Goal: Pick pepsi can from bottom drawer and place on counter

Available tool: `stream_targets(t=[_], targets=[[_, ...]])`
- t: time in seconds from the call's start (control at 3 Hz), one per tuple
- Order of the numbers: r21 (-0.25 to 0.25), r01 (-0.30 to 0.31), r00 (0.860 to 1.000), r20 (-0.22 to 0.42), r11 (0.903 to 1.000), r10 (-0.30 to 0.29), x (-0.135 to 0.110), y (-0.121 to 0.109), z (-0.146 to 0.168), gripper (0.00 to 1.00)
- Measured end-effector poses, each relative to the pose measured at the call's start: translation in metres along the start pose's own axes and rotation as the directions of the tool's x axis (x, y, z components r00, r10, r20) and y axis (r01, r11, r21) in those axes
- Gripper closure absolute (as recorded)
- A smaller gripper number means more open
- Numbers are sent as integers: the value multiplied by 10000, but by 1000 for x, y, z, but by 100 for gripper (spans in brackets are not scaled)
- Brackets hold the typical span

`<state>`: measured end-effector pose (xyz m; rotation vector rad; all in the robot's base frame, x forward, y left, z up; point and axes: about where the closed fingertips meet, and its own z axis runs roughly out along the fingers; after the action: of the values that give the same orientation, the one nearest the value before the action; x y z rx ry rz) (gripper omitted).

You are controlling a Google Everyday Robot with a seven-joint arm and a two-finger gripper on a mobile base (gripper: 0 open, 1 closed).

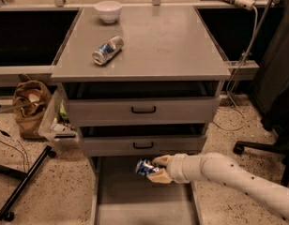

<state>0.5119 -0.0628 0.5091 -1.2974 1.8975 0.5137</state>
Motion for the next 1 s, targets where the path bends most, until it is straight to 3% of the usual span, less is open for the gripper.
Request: stream_targets(t=[0.33,0.67,1.0], targets=[[157,659,9978,65,9977,-660,-46,8,-47,100],[719,1625,9845,549,9841,-1666,-134,0,-126,100],[1207,2627,9597,701,9573,-2722,-222,-11,-185,100]])
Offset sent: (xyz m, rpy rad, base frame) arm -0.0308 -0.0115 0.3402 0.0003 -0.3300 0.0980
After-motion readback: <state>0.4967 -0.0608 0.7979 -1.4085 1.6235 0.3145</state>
